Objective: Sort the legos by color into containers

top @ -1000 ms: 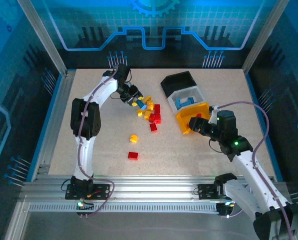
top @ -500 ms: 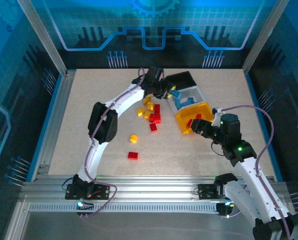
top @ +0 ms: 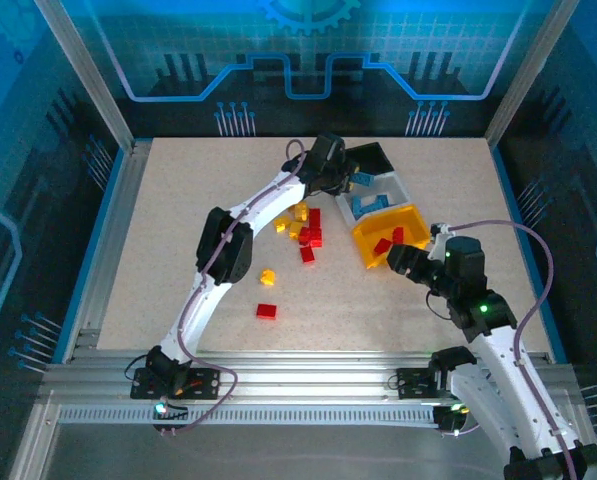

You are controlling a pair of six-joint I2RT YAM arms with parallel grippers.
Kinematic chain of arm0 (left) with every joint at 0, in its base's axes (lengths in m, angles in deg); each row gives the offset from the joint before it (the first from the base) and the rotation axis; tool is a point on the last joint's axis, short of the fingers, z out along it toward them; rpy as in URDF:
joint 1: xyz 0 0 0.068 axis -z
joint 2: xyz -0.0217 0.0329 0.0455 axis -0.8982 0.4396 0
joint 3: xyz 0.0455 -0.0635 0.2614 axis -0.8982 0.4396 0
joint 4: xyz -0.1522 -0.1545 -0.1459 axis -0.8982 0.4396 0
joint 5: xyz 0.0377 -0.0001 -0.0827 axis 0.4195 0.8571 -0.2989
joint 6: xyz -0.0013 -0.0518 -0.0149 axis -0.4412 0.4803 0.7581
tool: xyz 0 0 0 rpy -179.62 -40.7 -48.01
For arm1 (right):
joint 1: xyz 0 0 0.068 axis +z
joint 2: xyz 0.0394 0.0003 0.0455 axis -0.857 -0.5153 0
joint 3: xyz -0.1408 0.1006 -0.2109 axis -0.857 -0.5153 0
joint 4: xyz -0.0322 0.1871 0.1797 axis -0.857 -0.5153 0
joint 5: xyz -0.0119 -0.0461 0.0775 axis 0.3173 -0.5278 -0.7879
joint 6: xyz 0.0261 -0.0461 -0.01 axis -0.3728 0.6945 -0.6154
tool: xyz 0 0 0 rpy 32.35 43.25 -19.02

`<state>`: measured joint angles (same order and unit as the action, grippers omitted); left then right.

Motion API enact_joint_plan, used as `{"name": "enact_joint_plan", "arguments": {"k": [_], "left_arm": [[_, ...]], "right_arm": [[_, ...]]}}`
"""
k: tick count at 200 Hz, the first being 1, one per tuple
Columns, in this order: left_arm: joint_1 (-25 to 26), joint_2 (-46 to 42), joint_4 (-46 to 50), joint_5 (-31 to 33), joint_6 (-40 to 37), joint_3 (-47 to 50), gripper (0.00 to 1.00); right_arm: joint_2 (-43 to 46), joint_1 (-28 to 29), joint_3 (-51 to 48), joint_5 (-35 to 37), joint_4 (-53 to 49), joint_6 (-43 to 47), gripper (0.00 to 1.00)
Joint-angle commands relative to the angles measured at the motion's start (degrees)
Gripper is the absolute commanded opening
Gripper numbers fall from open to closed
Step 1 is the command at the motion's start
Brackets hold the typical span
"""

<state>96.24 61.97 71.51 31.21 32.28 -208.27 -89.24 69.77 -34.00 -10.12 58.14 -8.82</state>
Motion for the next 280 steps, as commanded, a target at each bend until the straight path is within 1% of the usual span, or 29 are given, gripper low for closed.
{"name": "enact_joint_plan", "arguments": {"k": [1,13,24,89,105,126,143,157,177,191,207,227,238,248,251,262,280], "left_arm": [[1.0,1.3,0.8,1.1,0.8,-3.5,0.38],[1.2,1.4,1.2,0.9,0.8,-3.7,0.45],[1.3,1.5,1.2,0.7,0.7,-3.7,0.47],[2.0,1.6,1.2,-0.7,0.4,-2.9,0.5],[1.9,1.1,1.1,-0.9,-1.0,-3.3,0.51],[1.6,-0.2,4.0,-0.9,-5.9,-4.9,0.53],[1.0,-2.7,6.4,-1.1,-10.5,-4.2,0.54],[0.4,-6.3,8.1,-1.3,-15.1,-1.6,0.55],[-0.5,-13.4,11.8,-1.0,-24.5,4.3,0.59],[-1.4,-19.8,13.9,-0.9,-31.6,11.4,0.64],[-2.8,-28.4,15.1,0.0,-37.9,21.8,0.7],[-6.1,-39.5,14.9,-0.3,-41.4,36.6,0.76],[-8.1,-44.7,15.7,-1.3,-43.2,42.6,0.79],[-9.7,-49.0,17.8,-1.8,-45.3,46.1,0.81],[-10.1,-50.1,18.6,-1.8,-46.2,47.1,0.82],[-11.2,-53.8,21.9,-1.4,-49.4,49.0,0.87],[-12.8,-59.3,26.1,-1.0,-53.2,52.3,0.93]], "right_arm": [[1.0,-1.0,-1.2,0.6,-1.2,-1.1,0.67],[1.0,-1.0,-1.3,0.6,-1.0,-1.3,0.68],[1.0,-1.0,-1.3,0.5,-0.9,-1.4,0.68],[2.8,-1.1,-1.9,0.7,-2.0,-1.6,0.68],[3.1,-1.1,-2.0,0.8,-2.2,-1.7,0.68],[2.7,-1.1,-2.0,0.5,-1.9,-1.9,0.68],[1.3,-1.0,-1.7,-0.2,-1.4,-2.1,0.68],[-0.6,-1.0,-0.9,-1.5,-0.6,-1.6,0.67],[-4.6,0.1,1.8,-3.7,-0.4,0.5,0.67],[-8.6,2.3,5.0,-4.0,-2.0,3.0,0.67],[-13.4,6.8,8.6,-4.0,-3.4,7.0,0.68],[-20.4,12.7,12.5,-3.7,-5.0,11.1,0.68],[-25.6,15.8,15.1,-3.9,-5.9,12.7,0.68],[-29.6,18.4,16.3,-4.4,-6.2,13.9,0.68],[-30.7,19.3,18.1,-4.5,-6.2,14.3,0.68],[-35.6,23.0,20.9,-5.5,-5.9,16.3,0.68],[-43.2,30.1,25.5,-7.9,-5.2,22.0,0.69]]}}
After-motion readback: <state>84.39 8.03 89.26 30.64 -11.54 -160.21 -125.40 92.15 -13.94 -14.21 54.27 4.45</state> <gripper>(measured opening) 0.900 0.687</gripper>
